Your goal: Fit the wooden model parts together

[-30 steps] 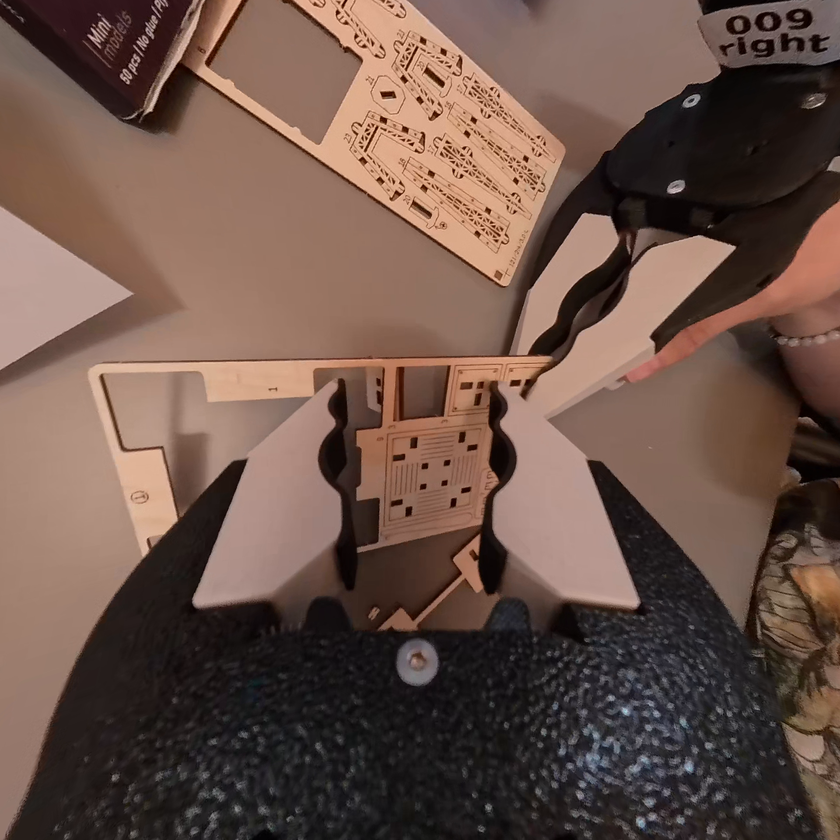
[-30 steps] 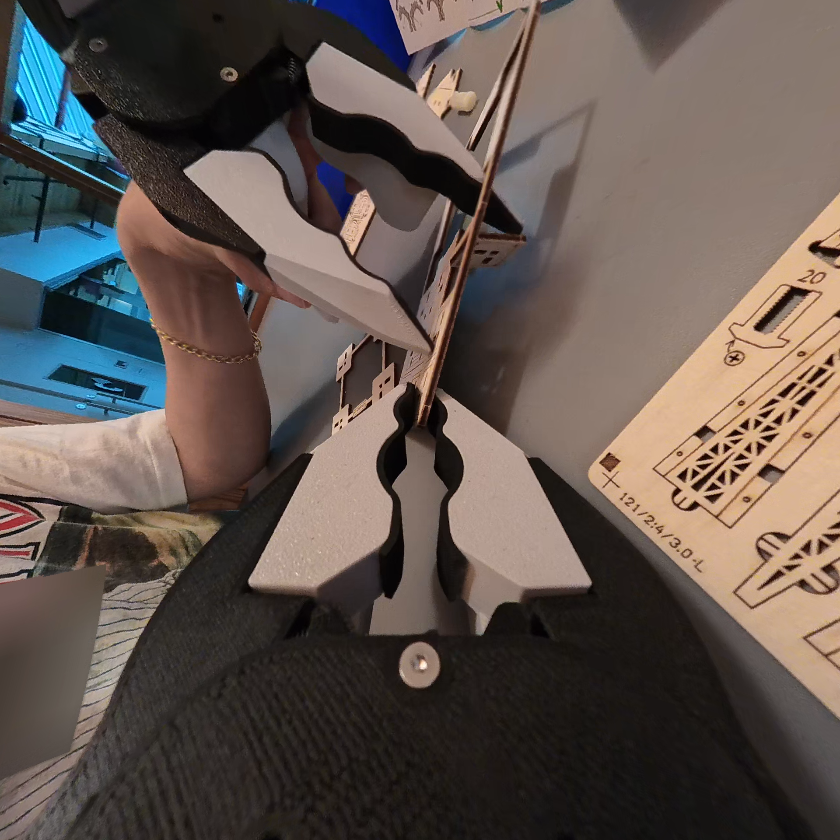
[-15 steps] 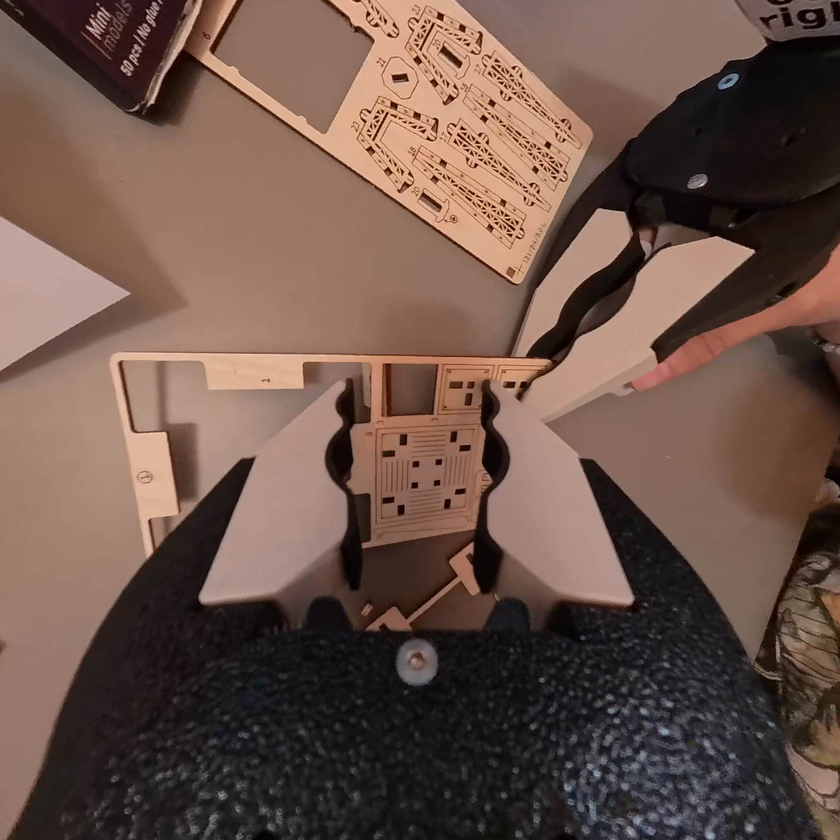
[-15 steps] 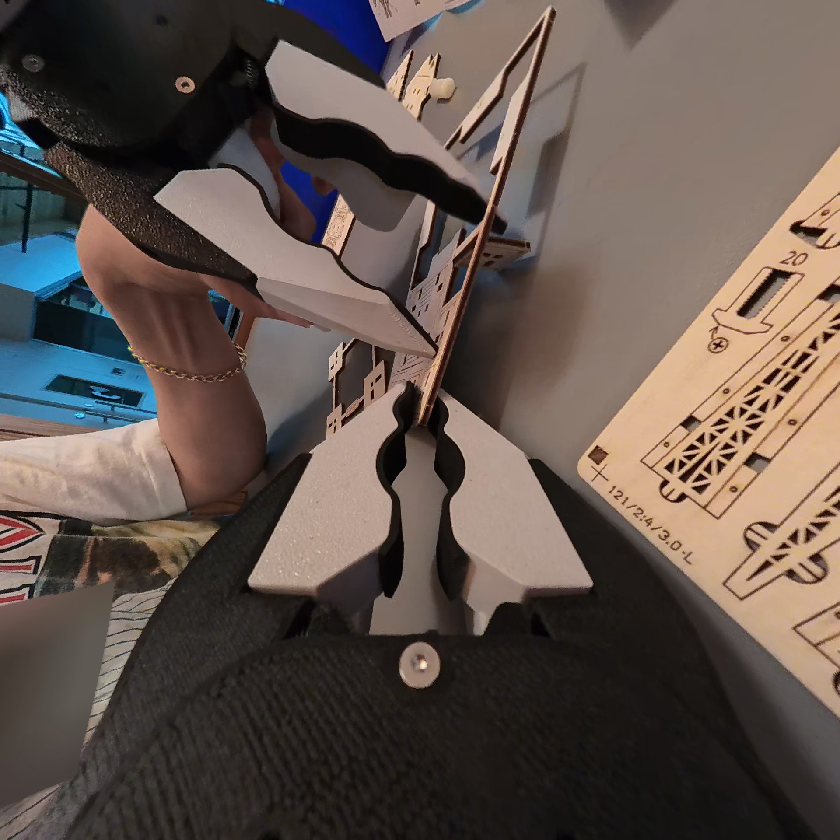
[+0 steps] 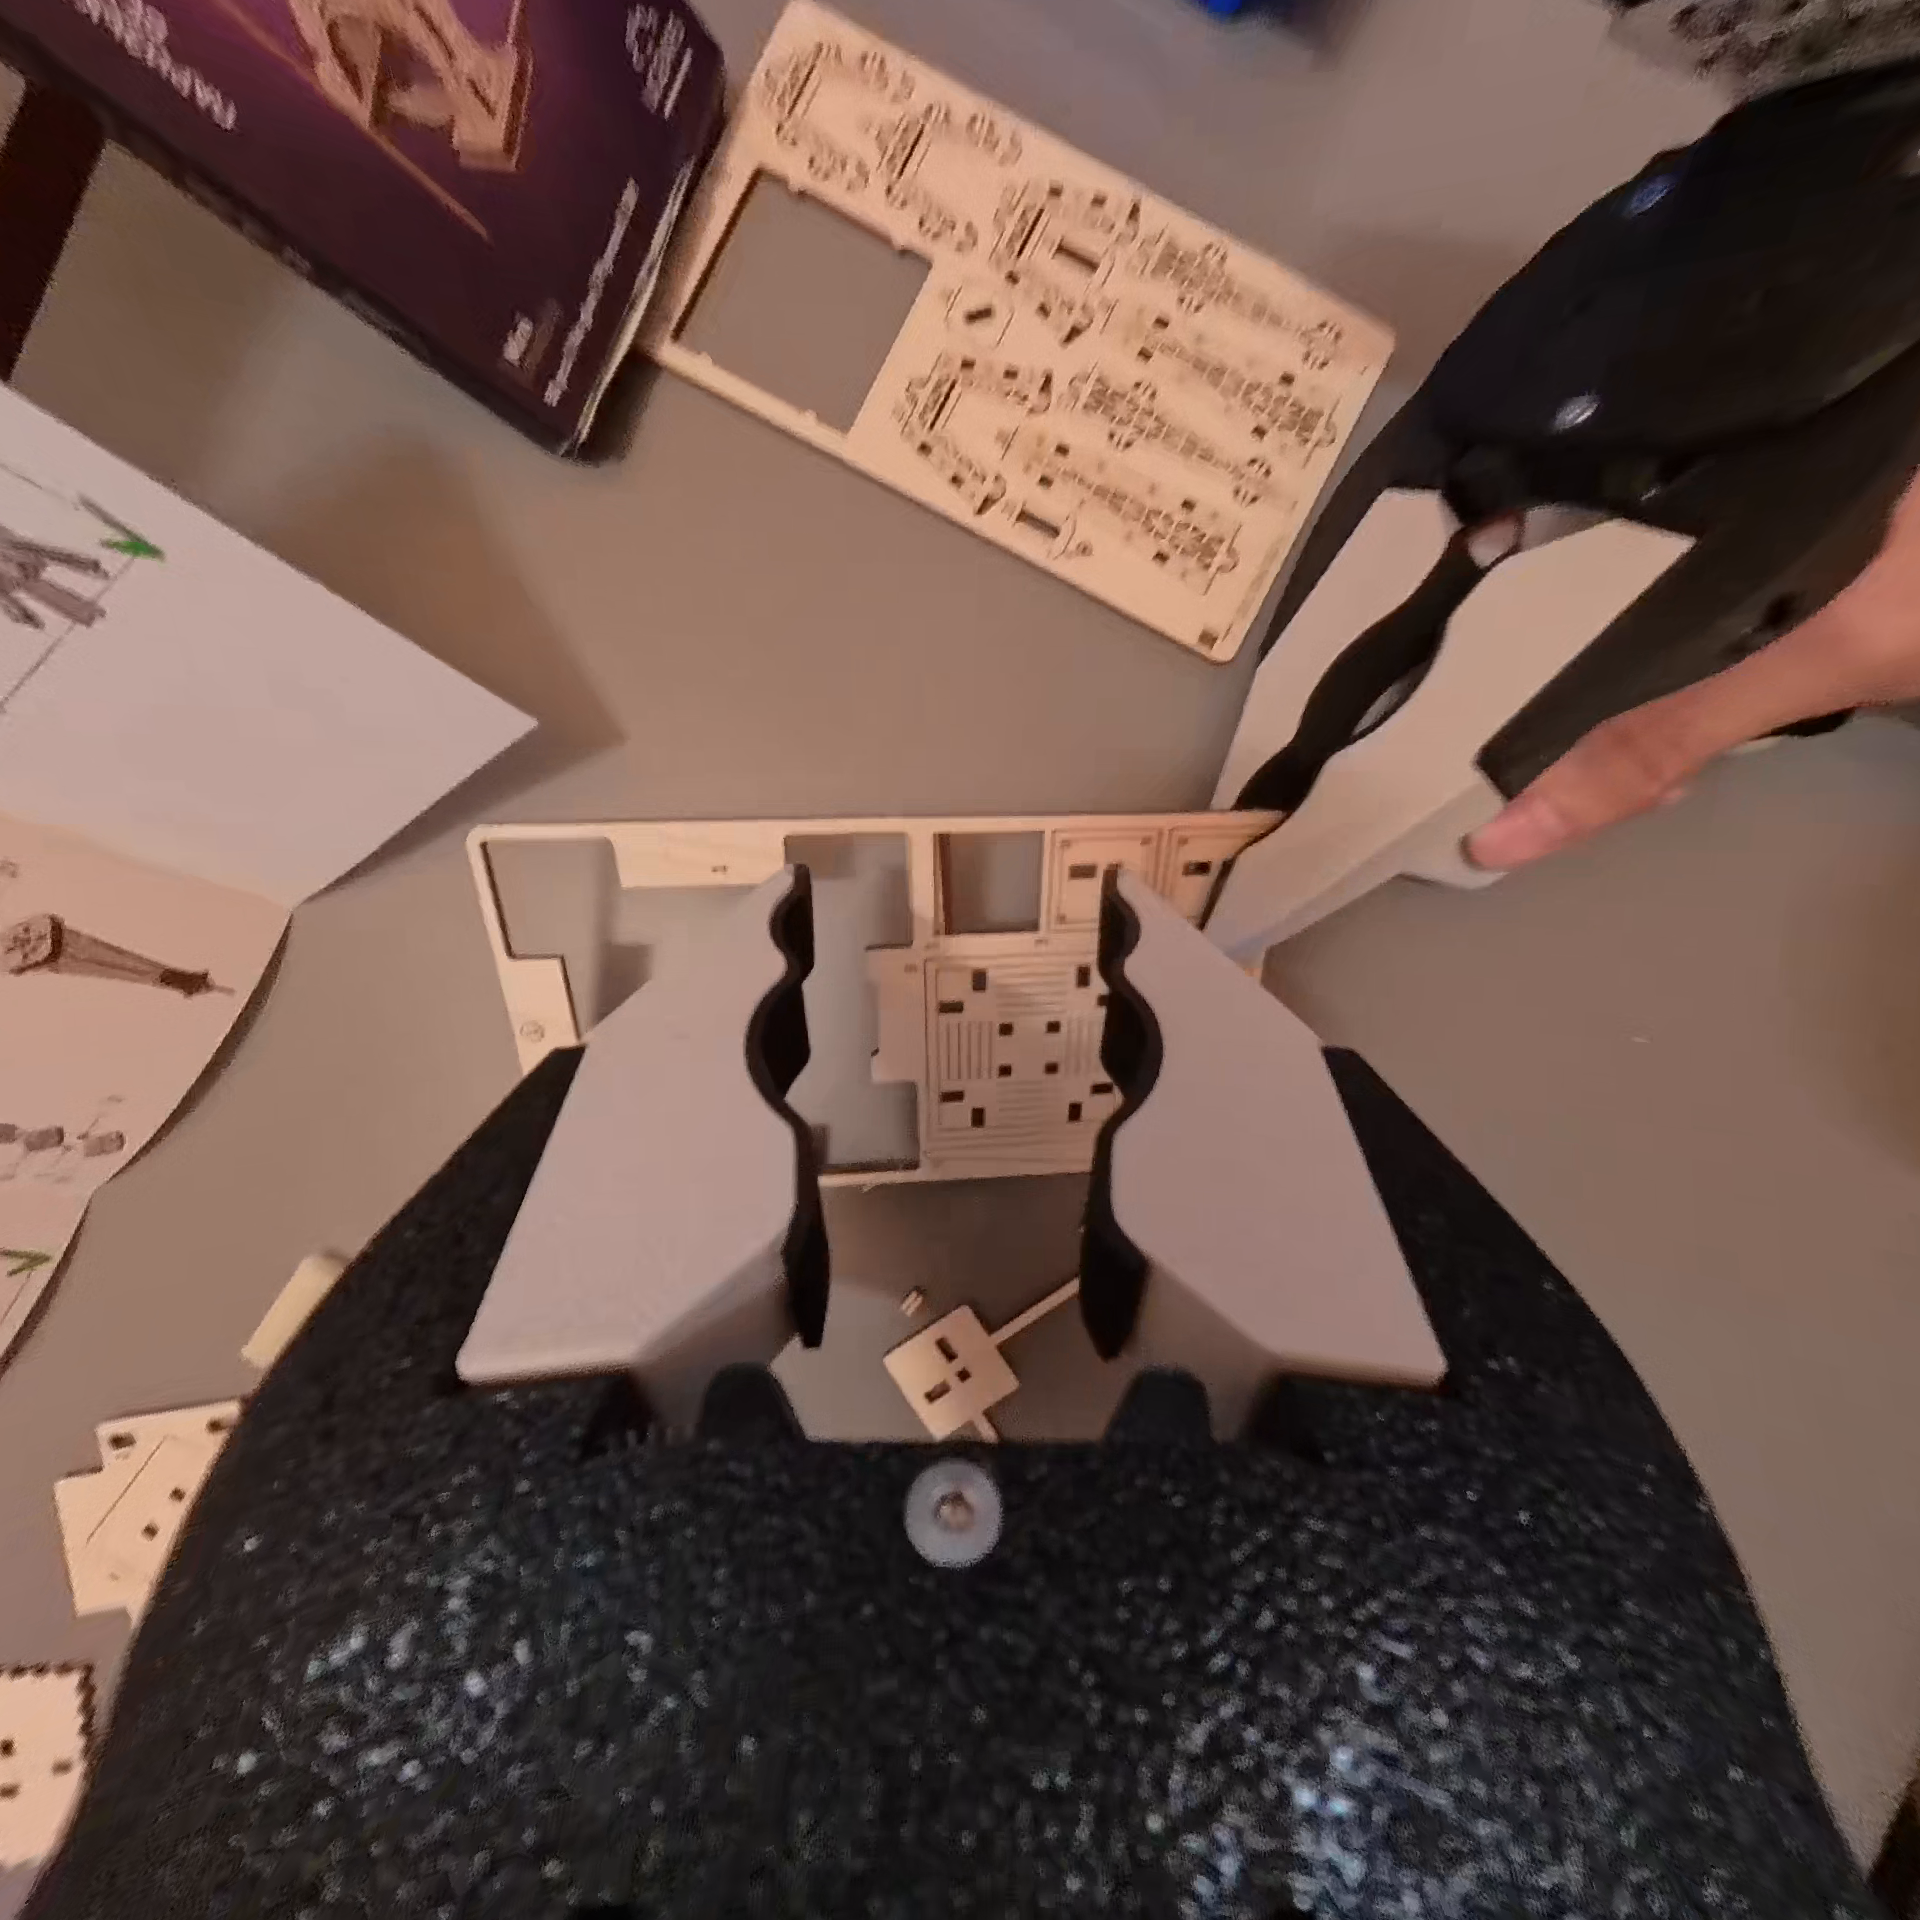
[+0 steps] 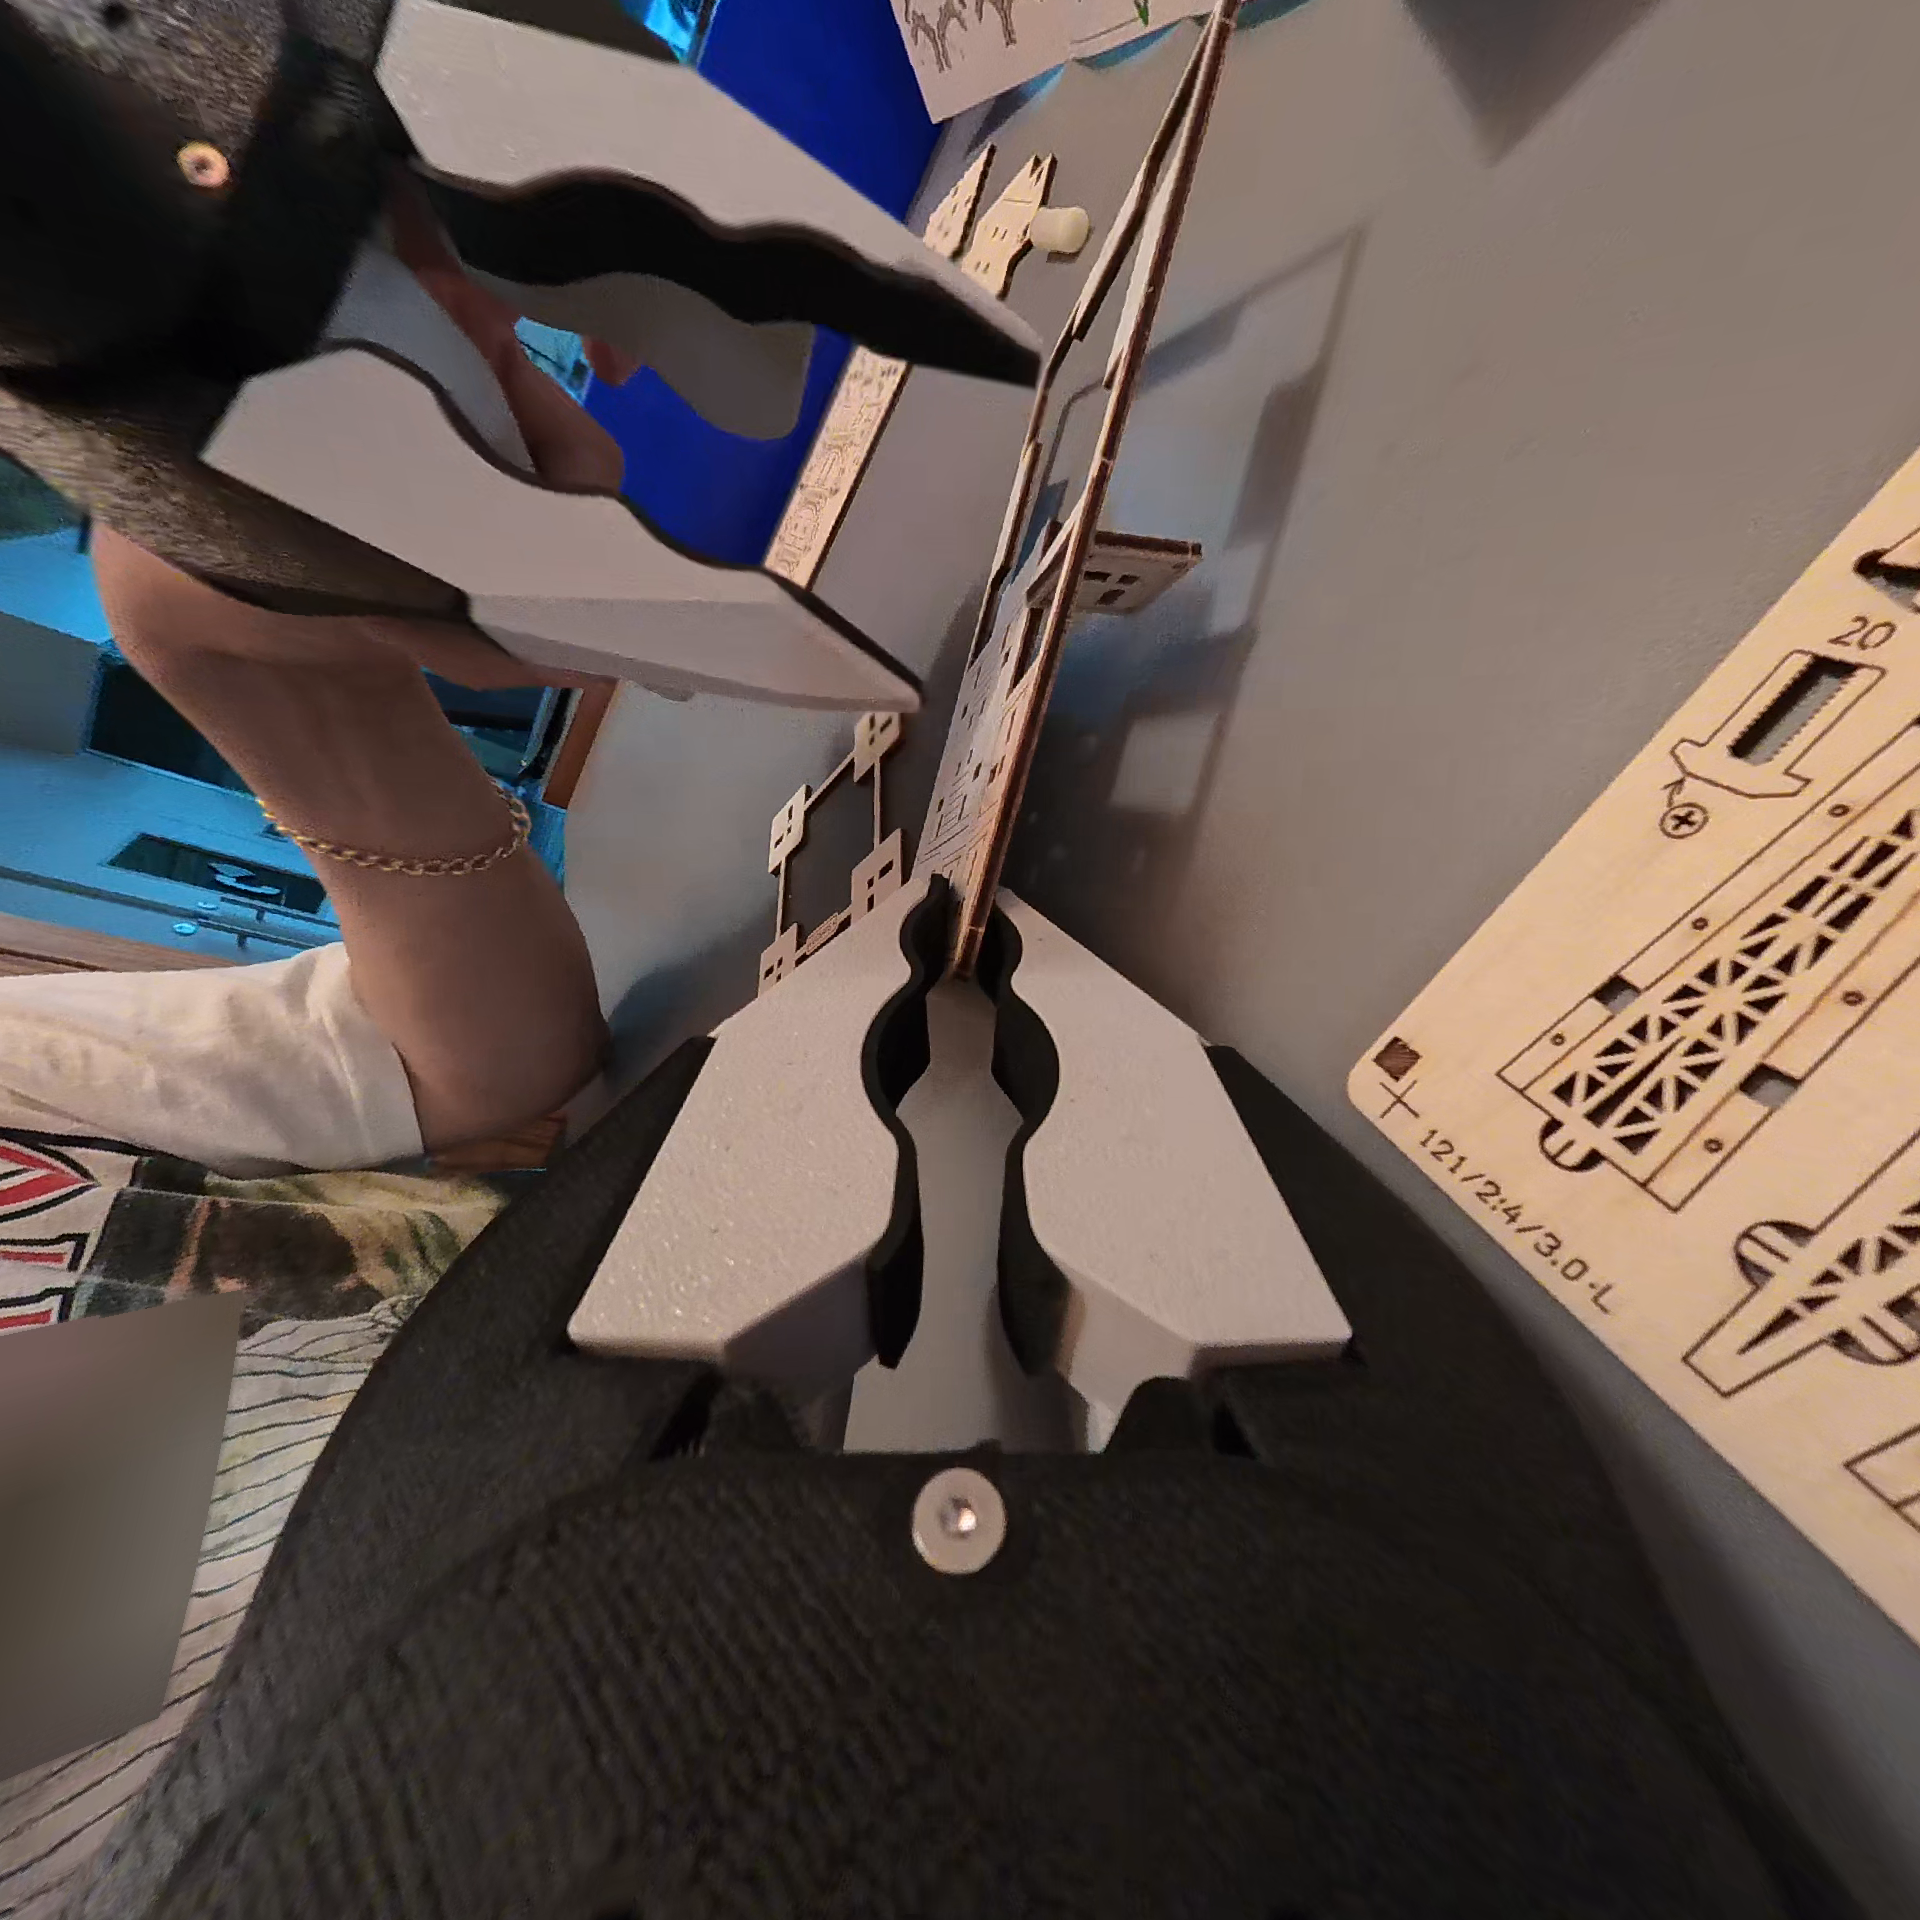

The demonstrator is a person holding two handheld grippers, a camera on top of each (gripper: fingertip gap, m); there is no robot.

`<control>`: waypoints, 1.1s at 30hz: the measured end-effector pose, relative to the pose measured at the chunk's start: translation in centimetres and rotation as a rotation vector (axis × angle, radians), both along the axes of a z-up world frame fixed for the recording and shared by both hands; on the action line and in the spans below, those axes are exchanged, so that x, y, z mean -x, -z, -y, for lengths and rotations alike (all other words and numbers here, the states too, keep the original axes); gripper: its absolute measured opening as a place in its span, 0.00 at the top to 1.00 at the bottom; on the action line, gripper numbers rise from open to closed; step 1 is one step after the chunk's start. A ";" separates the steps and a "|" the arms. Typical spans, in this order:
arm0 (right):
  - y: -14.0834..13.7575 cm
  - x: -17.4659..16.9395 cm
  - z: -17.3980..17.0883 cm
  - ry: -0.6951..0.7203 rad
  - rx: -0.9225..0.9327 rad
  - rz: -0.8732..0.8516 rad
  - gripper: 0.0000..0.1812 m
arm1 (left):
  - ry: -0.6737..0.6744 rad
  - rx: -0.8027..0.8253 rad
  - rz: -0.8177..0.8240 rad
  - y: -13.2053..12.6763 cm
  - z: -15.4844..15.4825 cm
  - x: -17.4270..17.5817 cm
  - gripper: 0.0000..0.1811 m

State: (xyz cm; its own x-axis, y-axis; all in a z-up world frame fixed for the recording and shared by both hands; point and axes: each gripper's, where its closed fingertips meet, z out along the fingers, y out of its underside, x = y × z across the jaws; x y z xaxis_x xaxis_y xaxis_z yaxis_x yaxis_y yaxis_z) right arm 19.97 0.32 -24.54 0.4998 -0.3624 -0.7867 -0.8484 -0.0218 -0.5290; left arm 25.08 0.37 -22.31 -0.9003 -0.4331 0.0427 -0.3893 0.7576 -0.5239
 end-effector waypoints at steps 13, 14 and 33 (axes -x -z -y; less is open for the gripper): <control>0.1 0.1 0.0 -0.003 0.006 -0.002 0.98 | 0.029 -0.054 -0.058 2.1 0.5 0.5 0.65; 0.2 0.1 0.0 -0.001 0.012 -0.004 0.98 | 0.034 -0.053 -0.064 2.2 0.6 0.6 0.66; 0.0 0.1 0.0 -0.003 0.000 -0.001 0.98 | 0.039 -0.058 -0.055 2.3 -0.2 0.6 0.65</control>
